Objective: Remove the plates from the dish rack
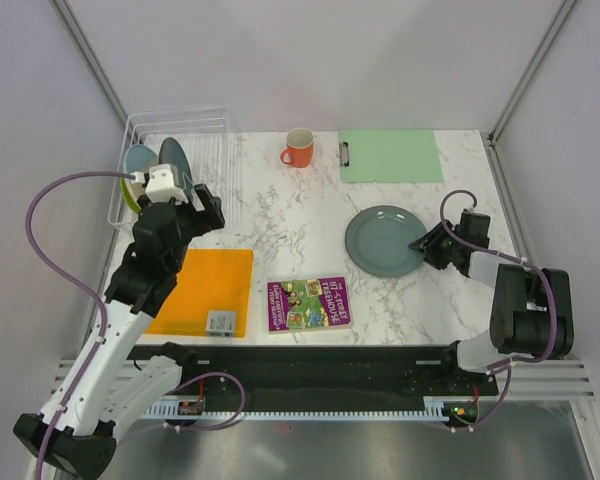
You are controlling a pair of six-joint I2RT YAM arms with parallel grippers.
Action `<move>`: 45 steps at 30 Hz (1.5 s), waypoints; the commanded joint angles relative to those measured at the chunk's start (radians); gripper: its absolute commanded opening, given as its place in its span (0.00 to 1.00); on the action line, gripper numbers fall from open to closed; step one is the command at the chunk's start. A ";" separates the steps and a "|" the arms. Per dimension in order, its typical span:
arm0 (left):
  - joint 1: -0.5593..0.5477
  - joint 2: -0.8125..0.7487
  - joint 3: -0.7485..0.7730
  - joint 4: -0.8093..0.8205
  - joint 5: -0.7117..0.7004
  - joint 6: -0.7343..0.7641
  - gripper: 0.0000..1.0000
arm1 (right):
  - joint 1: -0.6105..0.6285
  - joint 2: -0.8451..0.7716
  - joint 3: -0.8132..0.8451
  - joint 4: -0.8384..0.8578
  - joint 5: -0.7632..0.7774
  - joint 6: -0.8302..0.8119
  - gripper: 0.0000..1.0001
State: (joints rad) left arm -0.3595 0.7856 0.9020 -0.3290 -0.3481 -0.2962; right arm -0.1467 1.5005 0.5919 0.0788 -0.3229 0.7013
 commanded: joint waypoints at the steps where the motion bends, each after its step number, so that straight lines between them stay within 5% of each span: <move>1: 0.007 0.044 0.060 -0.010 -0.051 0.042 0.94 | 0.002 -0.025 -0.003 -0.085 0.103 -0.068 0.55; 9: 0.082 0.184 0.136 -0.001 -0.144 0.055 0.94 | 0.002 -0.221 0.043 -0.247 0.264 -0.152 0.68; 16: 0.307 0.435 0.282 0.031 -0.103 0.078 0.84 | 0.004 -0.529 0.107 -0.329 0.225 -0.241 0.77; 34: 0.358 0.843 0.420 0.283 -0.198 0.218 0.75 | 0.002 -0.502 0.143 -0.350 0.124 -0.250 0.79; 37: 0.358 0.891 0.439 0.292 -0.200 0.230 0.62 | 0.002 -0.481 0.144 -0.341 0.111 -0.253 0.80; 39: 0.358 0.909 0.446 0.291 -0.219 0.236 0.41 | 0.002 -0.473 0.146 -0.341 0.111 -0.260 0.79; 45: 0.358 0.942 0.468 0.274 -0.250 0.242 0.05 | 0.002 -0.447 0.143 -0.323 0.096 -0.256 0.79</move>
State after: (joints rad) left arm 0.0010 1.7050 1.3205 -0.1040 -0.5583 -0.0460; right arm -0.1432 1.0409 0.7208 -0.2840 -0.2054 0.4583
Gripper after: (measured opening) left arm 0.196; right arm 0.795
